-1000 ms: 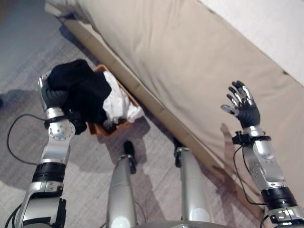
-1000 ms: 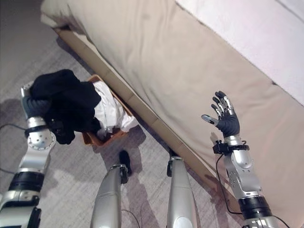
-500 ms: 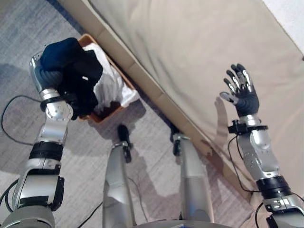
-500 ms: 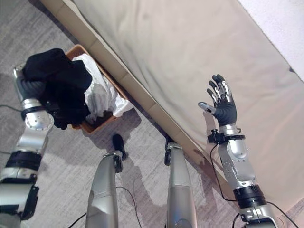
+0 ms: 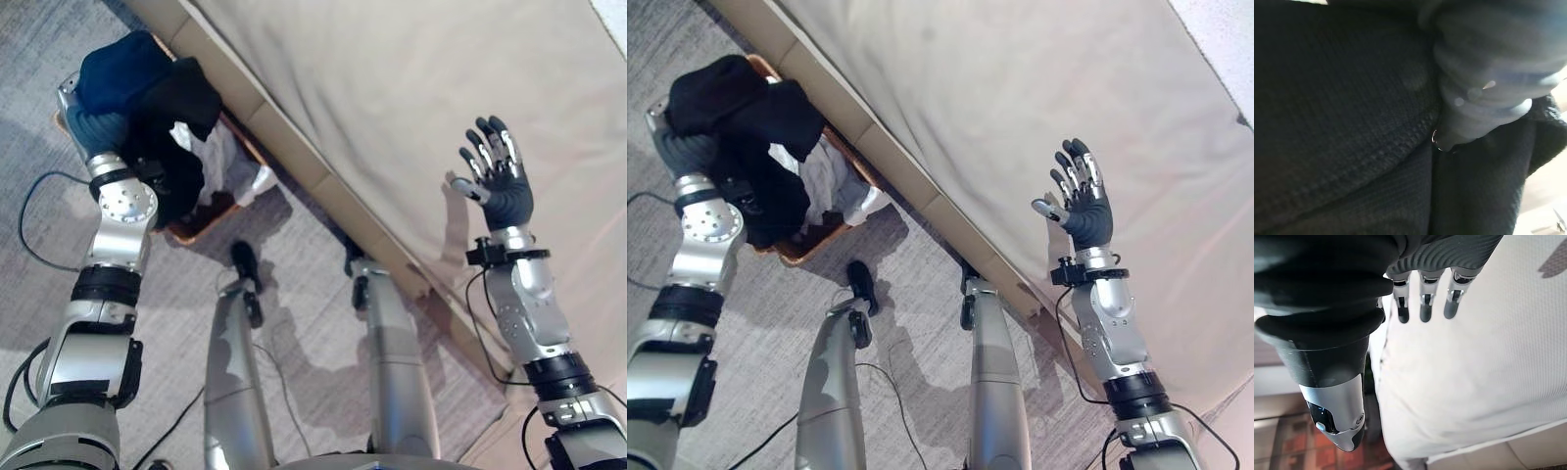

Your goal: Pick up clothes into the bucket

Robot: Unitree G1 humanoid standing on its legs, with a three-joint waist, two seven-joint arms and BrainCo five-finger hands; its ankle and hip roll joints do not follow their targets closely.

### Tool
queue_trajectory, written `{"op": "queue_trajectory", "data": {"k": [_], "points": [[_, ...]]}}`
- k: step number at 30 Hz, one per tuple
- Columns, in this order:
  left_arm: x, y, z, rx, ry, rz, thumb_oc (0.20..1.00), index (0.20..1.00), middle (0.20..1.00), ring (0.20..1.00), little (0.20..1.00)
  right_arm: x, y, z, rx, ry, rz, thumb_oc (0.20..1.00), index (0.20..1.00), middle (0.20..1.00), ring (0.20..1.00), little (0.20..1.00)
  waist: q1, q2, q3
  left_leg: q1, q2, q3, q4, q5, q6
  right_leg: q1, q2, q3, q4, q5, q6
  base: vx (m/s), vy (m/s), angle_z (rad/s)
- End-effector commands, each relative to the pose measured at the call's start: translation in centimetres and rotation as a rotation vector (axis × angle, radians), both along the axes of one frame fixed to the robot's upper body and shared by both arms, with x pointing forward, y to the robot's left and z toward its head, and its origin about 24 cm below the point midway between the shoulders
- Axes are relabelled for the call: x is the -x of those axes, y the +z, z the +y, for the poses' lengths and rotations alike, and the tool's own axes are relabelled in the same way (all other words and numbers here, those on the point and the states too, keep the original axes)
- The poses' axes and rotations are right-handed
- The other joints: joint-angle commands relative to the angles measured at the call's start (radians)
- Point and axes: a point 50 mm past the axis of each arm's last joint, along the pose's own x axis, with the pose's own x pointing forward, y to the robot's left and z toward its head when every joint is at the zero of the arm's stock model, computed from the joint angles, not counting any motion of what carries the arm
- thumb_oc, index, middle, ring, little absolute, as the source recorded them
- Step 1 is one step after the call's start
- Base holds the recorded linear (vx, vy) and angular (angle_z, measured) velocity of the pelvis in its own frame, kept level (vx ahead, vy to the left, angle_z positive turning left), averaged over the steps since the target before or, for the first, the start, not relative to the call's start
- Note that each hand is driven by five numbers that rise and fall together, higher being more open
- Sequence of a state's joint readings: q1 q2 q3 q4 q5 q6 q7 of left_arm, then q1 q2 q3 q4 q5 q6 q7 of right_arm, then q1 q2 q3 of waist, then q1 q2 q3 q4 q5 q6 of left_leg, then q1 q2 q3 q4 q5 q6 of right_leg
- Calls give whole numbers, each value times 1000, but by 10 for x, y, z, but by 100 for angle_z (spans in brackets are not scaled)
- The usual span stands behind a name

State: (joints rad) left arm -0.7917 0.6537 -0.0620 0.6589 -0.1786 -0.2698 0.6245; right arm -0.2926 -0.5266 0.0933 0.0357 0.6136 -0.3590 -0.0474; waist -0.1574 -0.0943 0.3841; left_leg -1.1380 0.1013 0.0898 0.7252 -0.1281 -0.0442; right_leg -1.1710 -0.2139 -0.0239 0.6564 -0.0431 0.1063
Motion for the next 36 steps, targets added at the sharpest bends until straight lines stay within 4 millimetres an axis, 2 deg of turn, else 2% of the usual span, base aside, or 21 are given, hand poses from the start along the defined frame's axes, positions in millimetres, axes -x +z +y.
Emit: {"op": "queue_trajectory", "data": {"k": [1,6,13,18,23,24,25,26,30,36], "points": [[2,7,6,34,28,-64,200,200,200,200,200,18,22,4,-12,37,-149,1000,1000,1000,1000,1000,-6,3,-78,-63,-11,-48,-38,22,10,-36,5,46,-86,133,60,4,7,-5],[-6,-16,9,52,37,61,200,200,200,200,200,22,23,2,-12,31,-166,1000,1000,1000,1000,1000,-20,-3,-91,-108,-8,-49,-8,16,11,-86,12,49,-55,127,57,1,-1,-1],[-11,-30,9,72,48,146,200,200,200,200,200,25,23,1,-20,29,-174,1000,1000,1000,1000,1000,-29,-6,-104,-152,-9,-55,35,6,15,-126,23,52,-19,117,54,6,-7,-5],[-16,-50,14,147,61,262,200,200,200,200,200,25,21,1,-20,27,-158,1000,1000,1000,1000,1000,-30,-1,-114,-169,-8,-56,47,2,17,-144,25,50,-7,114,52,1,0,-1],[-17,-52,16,148,48,300,200,200,200,200,200,24,22,0,-17,26,-157,1000,1000,1000,1000,1000,-29,3,-119,-176,-9,-61,45,4,17,-150,27,48,-9,115,51,-2,1,-1],[-18,-53,16,161,48,306,432,432,432,432,432,24,22,0,-16,28,-158,1000,1000,1000,1000,1000,-30,4,-120,-176,-8,-61,42,5,17,-150,27,47,-10,116,51,0,0,0],[-18,-55,18,178,51,314,890,890,890,890,890,24,22,1,-19,27,-159,1000,1000,1000,1000,1000,-31,4,-122,-177,-6,-60,42,7,16,-151,27,46,-11,116,52,0,0,0],[-18,-54,17,178,51,317,1000,1000,1000,1000,1000,24,22,1,-20,27,-157,1000,1000,1000,1000,1000,-31,3,-124,-175,-7,-61,40,7,17,-150,28,45,-12,117,52,0,0,0],[-18,-58,18,233,49,316,1000,1000,1000,1000,1000,23,21,1,-17,31,-149,1000,1000,1000,1000,1000,-30,4,-129,-170,-7,-60,35,9,17,-147,26,43,-15,119,52,0,0,0],[-13,-76,27,392,27,329,1000,1000,1000,1000,1000,20,17,1,-22,32,-121,1000,1000,1000,1000,1000,-23,8,-142,-122,-6,-57,-10,18,14,-104,19,31,-43,126,55,0,0,0]]}}
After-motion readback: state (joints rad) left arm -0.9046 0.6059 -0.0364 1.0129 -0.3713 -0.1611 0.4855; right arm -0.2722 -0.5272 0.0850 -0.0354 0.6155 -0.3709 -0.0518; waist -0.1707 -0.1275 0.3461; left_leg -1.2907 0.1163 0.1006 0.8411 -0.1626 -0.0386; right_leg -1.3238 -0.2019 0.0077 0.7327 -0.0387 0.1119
